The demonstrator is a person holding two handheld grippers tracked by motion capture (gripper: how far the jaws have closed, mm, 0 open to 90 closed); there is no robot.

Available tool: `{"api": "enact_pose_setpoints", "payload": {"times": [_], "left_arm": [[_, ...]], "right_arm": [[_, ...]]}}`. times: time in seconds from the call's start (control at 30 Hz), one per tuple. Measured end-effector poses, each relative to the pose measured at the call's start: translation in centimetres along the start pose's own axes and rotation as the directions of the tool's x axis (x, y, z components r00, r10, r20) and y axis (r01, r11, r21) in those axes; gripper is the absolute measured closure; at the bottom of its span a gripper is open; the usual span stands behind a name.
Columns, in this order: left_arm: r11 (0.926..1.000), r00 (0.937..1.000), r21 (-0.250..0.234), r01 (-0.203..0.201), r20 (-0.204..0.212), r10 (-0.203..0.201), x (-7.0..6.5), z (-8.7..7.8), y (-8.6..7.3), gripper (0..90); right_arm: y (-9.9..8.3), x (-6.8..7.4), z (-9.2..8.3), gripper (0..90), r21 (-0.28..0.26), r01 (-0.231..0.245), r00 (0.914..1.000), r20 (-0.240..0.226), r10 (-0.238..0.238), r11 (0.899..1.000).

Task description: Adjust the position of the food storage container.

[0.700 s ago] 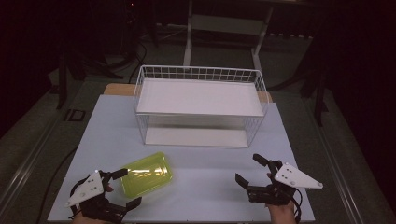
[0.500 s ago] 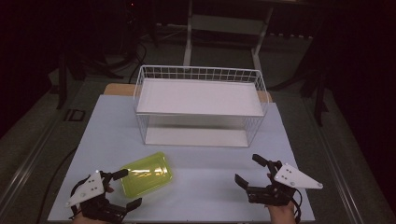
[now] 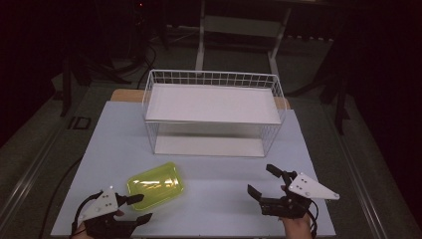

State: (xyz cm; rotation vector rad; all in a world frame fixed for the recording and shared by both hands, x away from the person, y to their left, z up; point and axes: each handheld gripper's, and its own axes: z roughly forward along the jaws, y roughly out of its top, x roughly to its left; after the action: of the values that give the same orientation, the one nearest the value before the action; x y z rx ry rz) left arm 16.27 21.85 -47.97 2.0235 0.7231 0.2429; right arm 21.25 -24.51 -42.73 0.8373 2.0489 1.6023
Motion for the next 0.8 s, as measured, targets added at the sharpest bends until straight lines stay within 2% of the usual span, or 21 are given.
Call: {"api": "enact_pose_setpoints", "payload": {"times": [0.03, 0.07, 0.1, 0.13, 0.2, 0.27, 0.33, 0.4, 0.47, 0.6, 0.67, 0.8], "left_arm": [[0.9999, 1.0000, 0.014, -0.004, -0.006, 0.004, 0.0, 0.0, -0.2, 52.9], [0.9993, 1.0000, 0.037, -0.007, -0.005, 0.008, 0.1, 0.1, -0.4, 60.7], [0.9991, 0.9999, 0.040, -0.015, 0.007, 0.015, 0.1, 0.2, -0.6, 71.2], [0.9985, 0.9998, 0.051, -0.021, 0.005, 0.021, 0.0, 0.3, -0.7, 71.2], [0.9963, 0.9991, 0.077, -0.038, 0.023, 0.037, -0.2, 0.7, -0.8, 82.0], [0.9916, 0.9983, 0.115, -0.059, 0.005, 0.058, -0.4, 1.2, -0.7, 89.4], [0.9861, 0.9967, 0.146, -0.080, -0.006, 0.081, -0.4, 1.7, -0.7, 89.9], [0.9797, 0.9962, 0.183, -0.083, -0.011, 0.086, -0.1, 2.2, -0.8, 89.9], [0.9781, 0.9965, 0.195, -0.073, -0.026, 0.079, 0.2, 2.3, -0.9, 89.9], [0.9791, 0.9956, 0.192, -0.067, -0.052, 0.078, 0.9, 2.5, -1.3, 90.0], [0.9818, 0.9966, 0.181, -0.057, -0.049, 0.066, 1.2, 2.5, -1.4, 90.0], [0.9829, 0.9948, 0.178, -0.048, -0.080, 0.063, 1.8, 2.1, -1.6, 90.0]], "right_arm": [[0.0, 0.0, 0.1, 12.1, 0.006, -0.002, 1.0000, -0.006, 0.002, 1.000], [-0.1, 0.0, 0.2, 12.2, 0.010, -0.005, 1.0000, -0.007, 0.005, 1.000], [-0.2, 0.0, 0.3, 12.3, 0.017, -0.008, 0.9999, -0.009, 0.008, 1.000], [-0.2, 0.0, 0.3, 12.3, 0.017, -0.008, 0.9999, -0.009, 0.008, 1.000], [-0.2, -0.1, 0.4, 12.3, 0.019, -0.017, 0.9998, -0.009, 0.017, 1.000], [-0.3, -0.2, 0.5, 12.4, 0.026, -0.027, 0.9995, -0.014, 0.027, 0.999], [-0.4, -0.3, 0.5, 12.3, 0.033, -0.034, 0.9993, -0.015, 0.034, 0.999], [-0.4, -0.5, 0.6, 12.4, 0.036, -0.041, 0.9990, -0.018, 0.041, 0.999], [-0.5, -0.5, 0.6, 12.4, 0.038, -0.046, 0.9986, -0.025, 0.047, 0.998], [-0.5, -0.6, 0.6, 12.5, 0.037, -0.045, 0.9986, -0.027, 0.046, 0.998], [-0.5, -0.6, 0.6, 12.5, 0.041, -0.047, 0.9984, -0.030, 0.048, 0.998], [-0.5, -0.5, 0.8, 12.5, 0.046, -0.043, 0.9982, -0.039, 0.045, 0.998]]}}
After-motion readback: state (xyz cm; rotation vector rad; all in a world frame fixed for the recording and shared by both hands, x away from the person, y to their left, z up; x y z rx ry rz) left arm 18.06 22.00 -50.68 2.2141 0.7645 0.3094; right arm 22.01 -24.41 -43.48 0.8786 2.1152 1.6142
